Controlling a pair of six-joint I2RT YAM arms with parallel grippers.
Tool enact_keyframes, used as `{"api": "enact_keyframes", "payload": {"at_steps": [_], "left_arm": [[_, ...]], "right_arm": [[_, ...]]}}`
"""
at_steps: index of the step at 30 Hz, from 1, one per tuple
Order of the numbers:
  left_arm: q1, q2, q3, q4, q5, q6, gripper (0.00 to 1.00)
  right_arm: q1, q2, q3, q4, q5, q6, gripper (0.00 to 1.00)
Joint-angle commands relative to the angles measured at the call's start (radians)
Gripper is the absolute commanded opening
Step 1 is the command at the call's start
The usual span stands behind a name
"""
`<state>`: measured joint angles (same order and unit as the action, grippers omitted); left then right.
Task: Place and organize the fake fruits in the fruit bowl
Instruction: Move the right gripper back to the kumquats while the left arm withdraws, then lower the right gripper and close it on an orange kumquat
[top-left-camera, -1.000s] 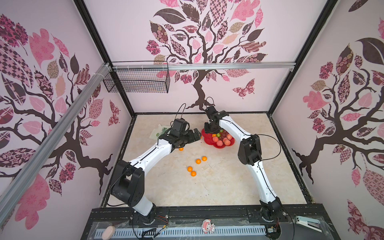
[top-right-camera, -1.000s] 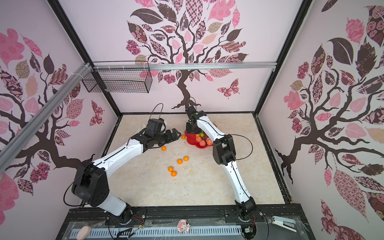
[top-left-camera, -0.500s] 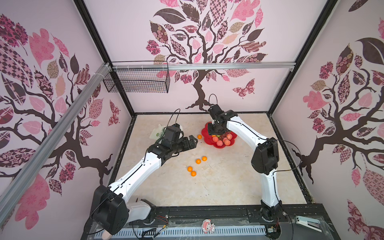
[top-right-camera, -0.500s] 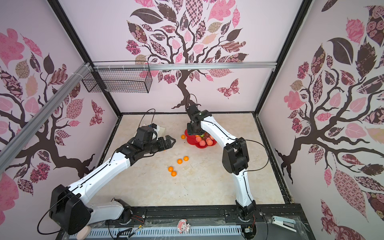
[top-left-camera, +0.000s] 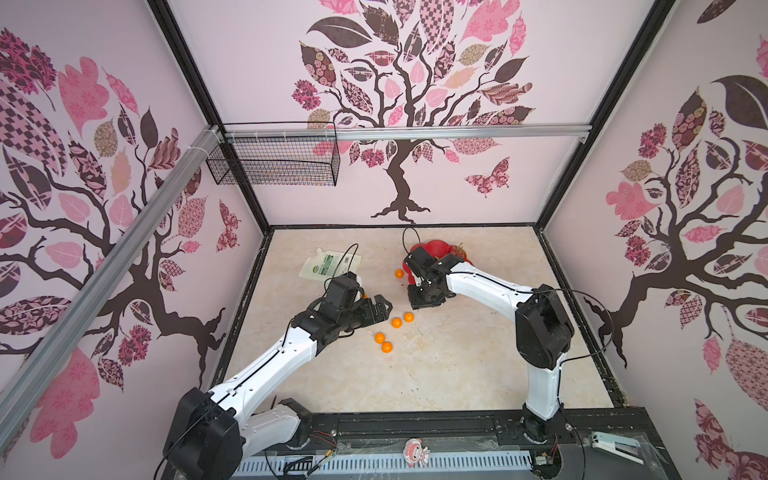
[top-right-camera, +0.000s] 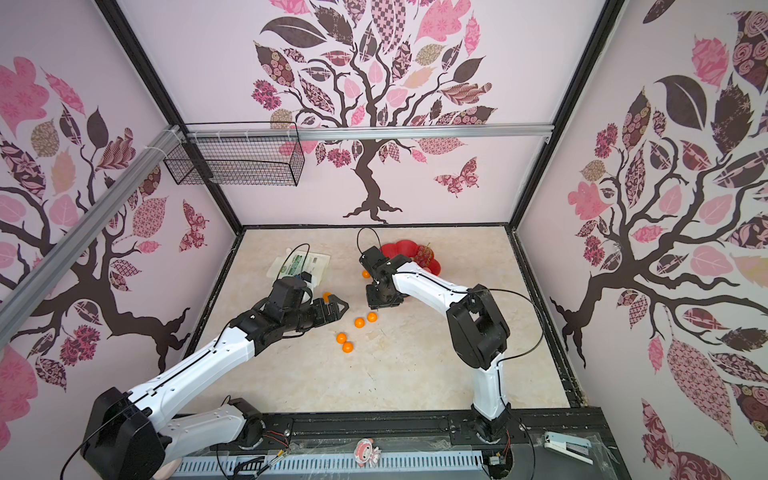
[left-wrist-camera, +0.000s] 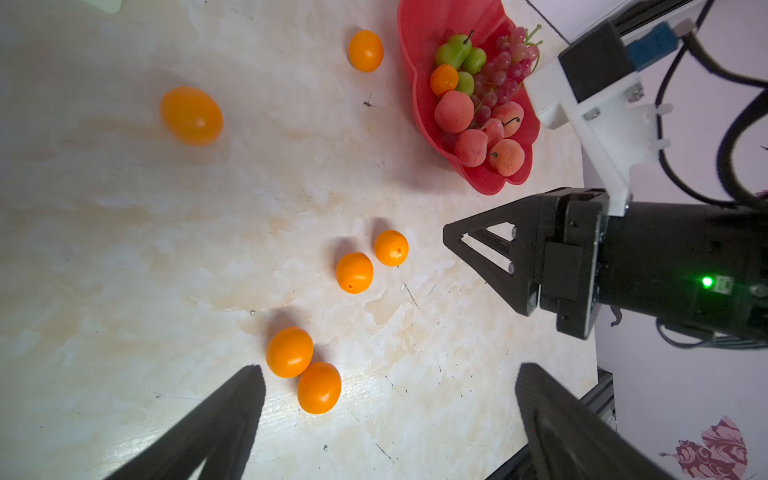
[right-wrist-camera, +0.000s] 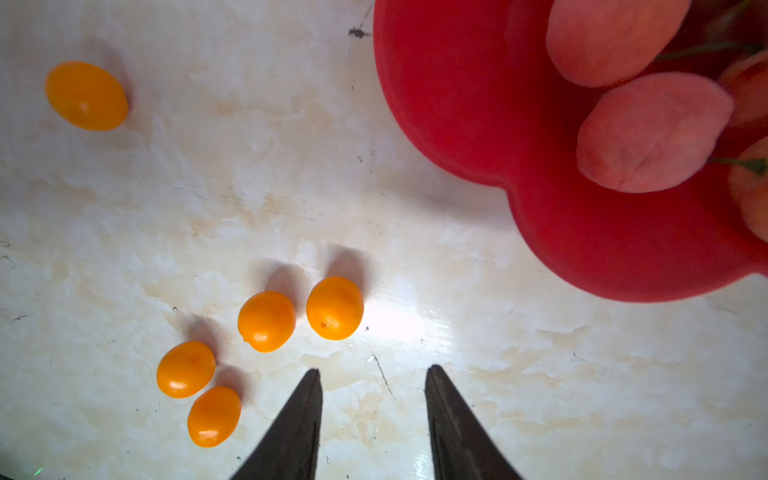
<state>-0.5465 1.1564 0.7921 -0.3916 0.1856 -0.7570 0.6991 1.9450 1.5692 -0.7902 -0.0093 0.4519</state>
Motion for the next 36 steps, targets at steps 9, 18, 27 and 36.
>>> {"api": "enact_keyframes", "payload": {"at_steps": [9,18,27,36], "left_arm": [[-0.005,-0.020,-0.046,0.017,-0.021,-0.029,0.98],[-0.004,-0.023,-0.062,0.021,-0.042,-0.048,0.98],[-0.004,-0.008,-0.068,0.030,-0.046,-0.048,0.98],[0.002,0.005,-0.062,0.030,-0.052,-0.039,0.98]], "right_arm": [[0.041,0.078,0.030,0.020,-0.018,0.010,0.44],[0.044,0.149,0.066,-0.004,-0.029,-0.019,0.45],[0.043,0.196,0.078,-0.009,-0.033,-0.021,0.46],[0.044,0.237,0.110,-0.033,-0.023,-0.018,0.44]]}}
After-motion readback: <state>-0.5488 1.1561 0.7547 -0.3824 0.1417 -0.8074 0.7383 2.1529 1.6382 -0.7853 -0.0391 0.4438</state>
